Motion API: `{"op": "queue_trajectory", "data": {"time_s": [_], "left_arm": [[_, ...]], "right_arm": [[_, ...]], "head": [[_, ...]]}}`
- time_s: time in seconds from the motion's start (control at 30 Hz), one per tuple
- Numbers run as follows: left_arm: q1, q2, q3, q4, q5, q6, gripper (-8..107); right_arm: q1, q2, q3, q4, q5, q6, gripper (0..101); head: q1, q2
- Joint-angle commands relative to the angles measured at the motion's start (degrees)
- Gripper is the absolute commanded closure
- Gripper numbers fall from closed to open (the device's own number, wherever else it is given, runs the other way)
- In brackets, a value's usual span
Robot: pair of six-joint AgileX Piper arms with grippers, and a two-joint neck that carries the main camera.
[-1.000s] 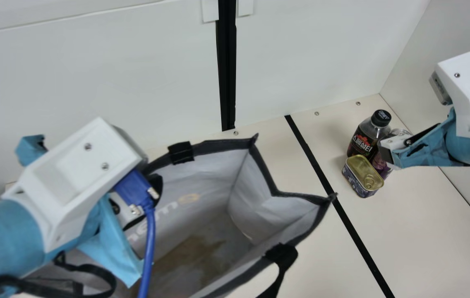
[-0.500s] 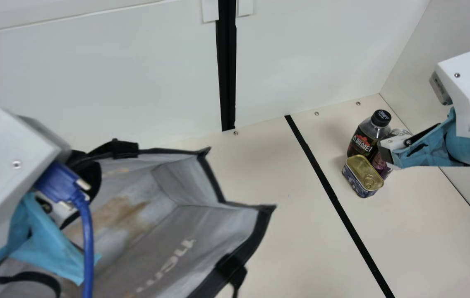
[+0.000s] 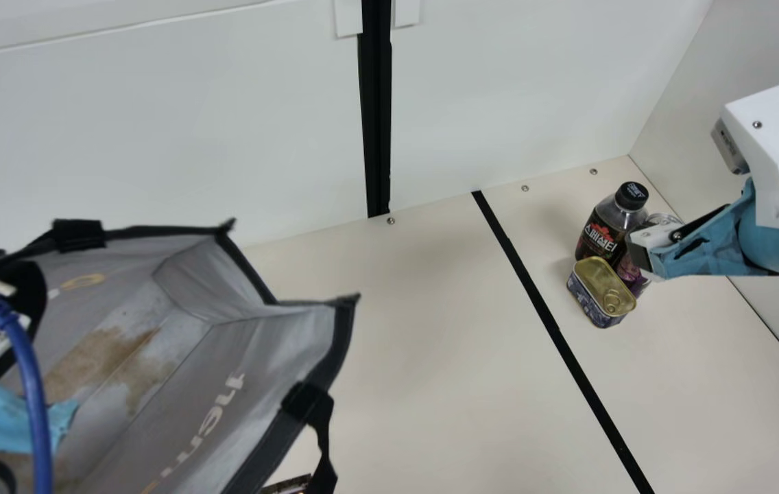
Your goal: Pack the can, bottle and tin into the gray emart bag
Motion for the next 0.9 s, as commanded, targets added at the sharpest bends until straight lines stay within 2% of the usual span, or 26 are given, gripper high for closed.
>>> {"op": "queue_trajectory", "data": {"time_s": [0.0, 0.4, 0.63, 0.87], "left_arm": [[-0.3, -0.7, 1.5, 4.3, 0.0, -2.8, 89], [-5.1, -5.4, 13.7, 19.3, 0.0, -15.3, 89], [-8.7, -6.6, 20.7, 22.9, 0.0, -21.6, 89], [-11.6, -6.2, 24.5, 23.4, 0.0, -26.2, 89]], "right_arm": [[0.0, 0.0, 0.0, 0.0, 0.0, 0.0, 10], [0.0, 0.0, 0.0, 0.0, 0.0, 0.0, 10], [0.0, 0.0, 0.0, 0.0, 0.0, 0.0, 10], [0.0, 0.0, 0.0, 0.0, 0.0, 0.0, 10]], "head": [[-1.3, -0.1], [-1.3, -0.1], [-1.3, -0.1], [-1.3, -0.1]]}}
